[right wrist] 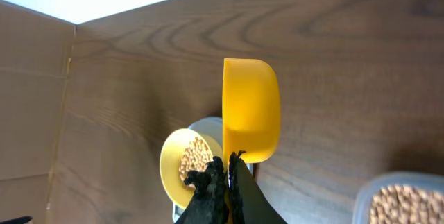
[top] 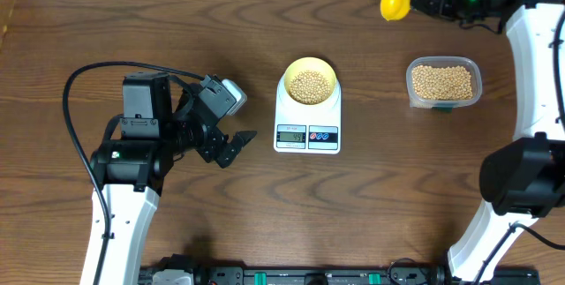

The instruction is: Scoop item into bowl and weigh 50g on scale

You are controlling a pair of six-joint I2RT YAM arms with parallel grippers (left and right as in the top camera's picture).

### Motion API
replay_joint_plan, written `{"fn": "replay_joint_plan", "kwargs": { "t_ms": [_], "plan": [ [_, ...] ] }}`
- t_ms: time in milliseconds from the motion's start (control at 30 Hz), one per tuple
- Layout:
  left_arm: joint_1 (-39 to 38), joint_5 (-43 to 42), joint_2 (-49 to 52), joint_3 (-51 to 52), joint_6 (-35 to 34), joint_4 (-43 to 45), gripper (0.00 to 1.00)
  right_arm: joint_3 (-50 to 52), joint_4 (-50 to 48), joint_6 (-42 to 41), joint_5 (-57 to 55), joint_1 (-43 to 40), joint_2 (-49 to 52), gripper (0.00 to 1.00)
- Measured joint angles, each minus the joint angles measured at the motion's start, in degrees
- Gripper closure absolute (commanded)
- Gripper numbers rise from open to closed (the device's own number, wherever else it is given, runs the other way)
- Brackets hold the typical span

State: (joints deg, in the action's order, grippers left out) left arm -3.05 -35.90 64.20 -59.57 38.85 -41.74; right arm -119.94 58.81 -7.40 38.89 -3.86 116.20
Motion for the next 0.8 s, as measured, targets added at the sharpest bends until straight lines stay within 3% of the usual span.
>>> {"fn": "replay_joint_plan", "kwargs": {
  "t_ms": [333, 600, 800],
  "plan": [
    [0.0, 0.0, 0.0, 0.0, 0.0, 0.0, 0.02, 0.0, 1.2, 1.9, -13.9, 10.8, 0.0, 0.99],
    [0.0, 0.0, 0.0, 0.0, 0.0, 0.0, 0.02, -0.1, 16.8, 0.0, -18.4, 3.0, 0.0, 0.99],
    [0.0, 0.0, 0.0, 0.0, 0.0, 0.0, 0.02, -0.1, 20.5, 1.0, -21.0, -0.2, 0.0, 0.99]
  ]
}}
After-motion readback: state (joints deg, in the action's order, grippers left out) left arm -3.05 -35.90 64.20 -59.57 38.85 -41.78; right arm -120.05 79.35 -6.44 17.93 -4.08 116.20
